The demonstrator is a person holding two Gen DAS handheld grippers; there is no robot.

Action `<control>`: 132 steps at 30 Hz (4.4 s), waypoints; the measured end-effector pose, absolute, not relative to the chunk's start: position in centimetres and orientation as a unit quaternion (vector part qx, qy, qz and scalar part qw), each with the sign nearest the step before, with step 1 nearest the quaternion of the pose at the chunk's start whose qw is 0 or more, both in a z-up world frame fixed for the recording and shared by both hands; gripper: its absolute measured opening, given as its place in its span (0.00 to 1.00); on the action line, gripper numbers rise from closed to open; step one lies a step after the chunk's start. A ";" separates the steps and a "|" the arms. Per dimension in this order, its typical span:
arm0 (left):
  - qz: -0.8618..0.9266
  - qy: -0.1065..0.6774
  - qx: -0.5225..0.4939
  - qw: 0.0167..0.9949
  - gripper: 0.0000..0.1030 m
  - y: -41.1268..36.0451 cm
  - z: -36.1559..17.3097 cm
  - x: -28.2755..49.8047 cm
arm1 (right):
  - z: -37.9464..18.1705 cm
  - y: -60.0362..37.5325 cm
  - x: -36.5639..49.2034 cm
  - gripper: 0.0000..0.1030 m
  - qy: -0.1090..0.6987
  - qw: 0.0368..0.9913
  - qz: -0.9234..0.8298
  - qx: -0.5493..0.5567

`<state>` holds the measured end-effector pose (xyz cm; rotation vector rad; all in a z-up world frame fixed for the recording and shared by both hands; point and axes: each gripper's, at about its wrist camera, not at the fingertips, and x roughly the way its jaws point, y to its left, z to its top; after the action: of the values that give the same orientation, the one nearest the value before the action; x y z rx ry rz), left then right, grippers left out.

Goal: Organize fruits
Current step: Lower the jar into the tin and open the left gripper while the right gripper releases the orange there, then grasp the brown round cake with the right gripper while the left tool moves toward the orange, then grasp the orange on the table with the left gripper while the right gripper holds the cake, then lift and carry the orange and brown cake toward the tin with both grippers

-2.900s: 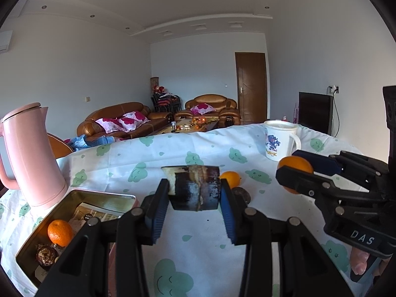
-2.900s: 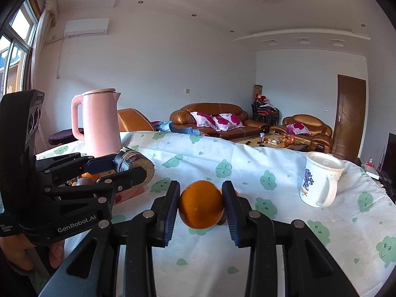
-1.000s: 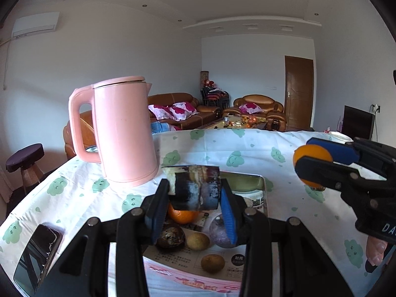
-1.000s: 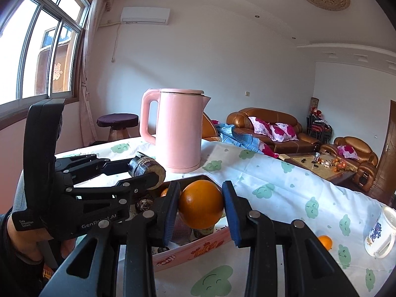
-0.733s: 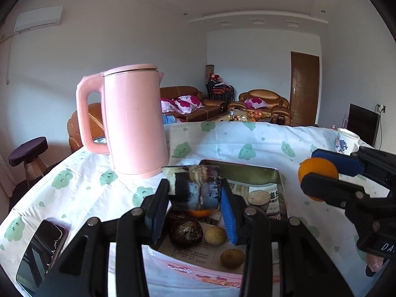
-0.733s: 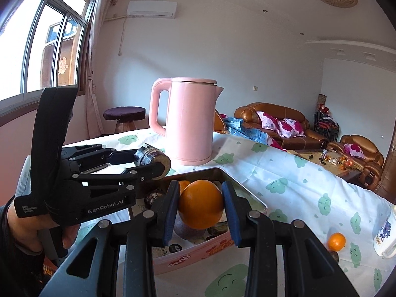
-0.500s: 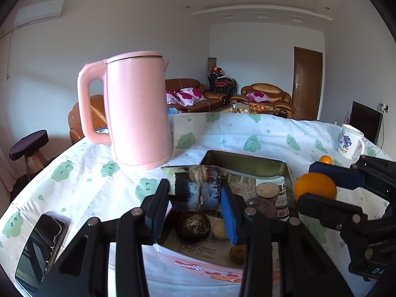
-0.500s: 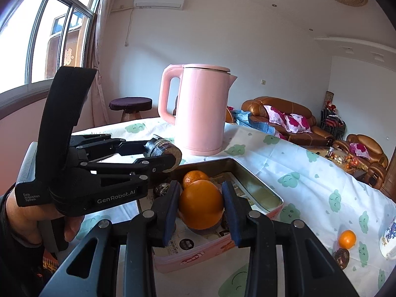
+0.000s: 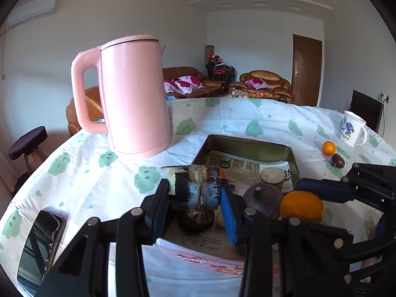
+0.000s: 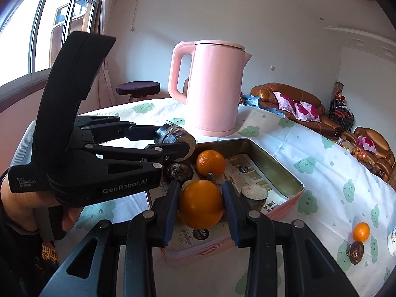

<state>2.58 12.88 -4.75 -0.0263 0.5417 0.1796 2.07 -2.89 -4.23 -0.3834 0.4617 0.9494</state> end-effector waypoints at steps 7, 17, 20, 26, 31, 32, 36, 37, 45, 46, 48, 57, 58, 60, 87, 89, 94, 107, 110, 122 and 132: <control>0.083 0.281 -0.007 0.956 0.40 12.6 -5.0 3.0 | -5.0 -2.5 2.1 0.36 0.236 0.837 0.454 -0.191; 0.090 0.282 -0.001 0.955 0.55 12.4 -5.1 3.1 | -5.5 -2.1 2.5 0.37 0.258 0.830 0.453 -0.197; 0.092 0.276 0.000 0.957 0.65 12.3 -4.9 2.7 | -5.3 -2.5 2.3 0.37 0.252 0.834 0.451 -0.194; 0.092 0.257 -0.022 0.962 0.80 12.4 -3.9 2.0 | -4.6 -4.7 2.4 0.38 0.237 0.852 0.426 -0.192; 0.080 0.244 -0.043 0.965 0.88 11.6 -2.9 2.0 | -4.1 -9.1 4.2 0.43 0.236 0.875 0.375 -0.194; 0.074 0.244 -0.042 0.966 0.88 11.1 -2.7 2.1 | -4.1 -10.4 5.0 0.44 0.241 0.882 0.357 -0.193; 0.052 0.239 -0.025 0.969 0.94 8.5 -2.0 2.9 | -4.2 -15.8 9.5 0.46 0.289 0.902 0.278 -0.159; 0.045 0.239 -0.021 0.970 0.94 7.7 -1.8 3.2 | -4.3 -17.0 10.6 0.46 0.305 0.904 0.261 -0.148; -0.005 0.251 0.014 0.968 0.95 2.6 -0.7 6.3 | -5.8 -20.7 16.1 0.46 0.378 0.896 0.215 -0.093; -0.008 0.255 0.018 0.967 0.95 2.1 -0.6 6.7 | -5.9 -20.4 16.6 0.46 0.385 0.893 0.216 -0.089; -0.014 0.255 0.031 0.966 0.96 1.0 -0.3 7.4 | -6.2 -20.2 17.4 0.46 0.398 0.886 0.224 -0.079; -0.021 0.275 0.059 0.959 0.96 -2.6 0.0 11.6 | -8.2 -20.5 18.6 0.40 0.431 0.872 0.217 -0.086; -0.024 0.278 0.058 0.958 0.96 -3.0 -0.1 12.1 | -8.1 -20.9 18.5 0.39 0.428 0.873 0.218 -0.082; -0.032 0.286 0.058 0.956 0.96 -3.9 -0.5 12.9 | -7.7 -21.8 18.5 0.39 0.419 0.879 0.215 -0.076; -0.116 0.402 0.054 0.907 0.59 -14.2 -7.9 24.6 | -6.3 -30.3 19.4 0.40 0.378 0.917 0.115 -0.053; -0.123 0.411 0.044 0.902 0.56 -14.0 -8.1 25.0 | -6.2 -30.0 19.2 0.40 0.374 0.918 0.121 -0.057; -0.139 0.417 0.027 0.898 0.44 -13.6 -8.2 24.9 | -6.3 -29.6 19.1 0.40 0.374 0.916 0.131 -0.058; -0.120 0.367 0.038 0.922 0.44 -13.2 -6.8 22.5 | -5.3 -29.7 18.0 0.40 0.338 0.928 0.147 -0.057; -0.115 0.357 0.039 0.926 0.44 -13.1 -6.5 22.3 | -5.0 -30.1 17.7 0.40 0.328 0.931 0.151 -0.047; -0.102 0.328 0.035 0.938 0.44 -12.8 -5.8 21.7 | -4.5 -30.1 17.2 0.40 0.311 0.937 0.154 -0.048; -0.095 0.307 0.036 0.946 0.44 -12.6 -5.3 21.0 | -4.1 -30.0 16.4 0.40 0.286 0.944 0.153 -0.053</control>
<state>21.03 -12.58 -5.33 0.0738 0.6242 -0.1938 16.38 -29.98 -4.09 -0.1089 0.5835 0.3116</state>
